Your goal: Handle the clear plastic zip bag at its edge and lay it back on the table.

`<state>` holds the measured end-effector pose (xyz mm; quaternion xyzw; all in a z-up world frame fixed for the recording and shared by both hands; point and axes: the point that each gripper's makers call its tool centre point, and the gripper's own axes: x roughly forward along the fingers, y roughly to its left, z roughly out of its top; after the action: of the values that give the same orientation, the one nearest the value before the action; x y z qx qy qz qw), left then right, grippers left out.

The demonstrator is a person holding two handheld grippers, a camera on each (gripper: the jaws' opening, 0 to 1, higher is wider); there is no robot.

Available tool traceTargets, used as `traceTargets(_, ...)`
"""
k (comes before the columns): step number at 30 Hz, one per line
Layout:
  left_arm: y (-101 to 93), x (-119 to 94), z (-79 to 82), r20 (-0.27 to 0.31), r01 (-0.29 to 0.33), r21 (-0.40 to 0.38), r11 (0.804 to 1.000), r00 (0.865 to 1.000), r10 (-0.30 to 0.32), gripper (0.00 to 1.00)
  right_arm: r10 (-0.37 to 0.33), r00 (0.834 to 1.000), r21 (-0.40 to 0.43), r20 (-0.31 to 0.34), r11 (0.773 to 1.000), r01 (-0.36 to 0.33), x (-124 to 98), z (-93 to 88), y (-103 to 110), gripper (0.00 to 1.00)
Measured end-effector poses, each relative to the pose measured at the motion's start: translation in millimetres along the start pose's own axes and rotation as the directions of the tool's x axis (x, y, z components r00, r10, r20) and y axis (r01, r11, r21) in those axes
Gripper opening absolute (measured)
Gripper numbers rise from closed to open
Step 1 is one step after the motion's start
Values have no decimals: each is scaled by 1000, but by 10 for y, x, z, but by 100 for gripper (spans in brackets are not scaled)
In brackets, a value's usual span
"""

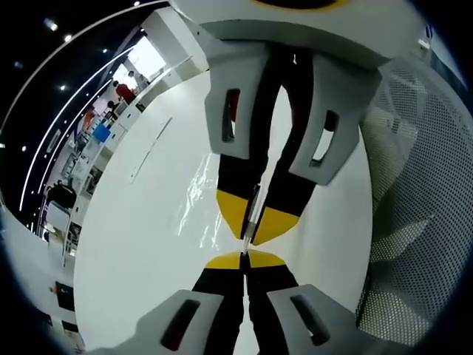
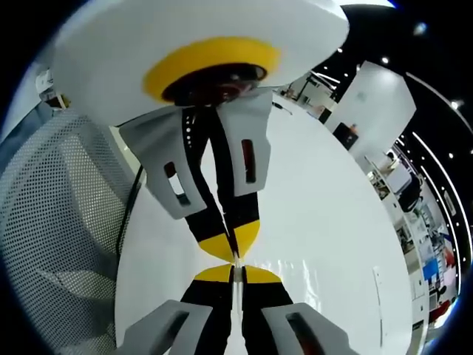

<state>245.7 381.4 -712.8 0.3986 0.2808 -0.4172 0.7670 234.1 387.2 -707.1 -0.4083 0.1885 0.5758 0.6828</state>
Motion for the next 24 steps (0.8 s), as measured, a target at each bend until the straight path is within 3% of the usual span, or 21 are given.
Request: traceTargets(24,-16,-25,-69,-20,-3,-30,1000,1000,2,0,-15,1000,39,-8,999,15,-56,-127,27,0)
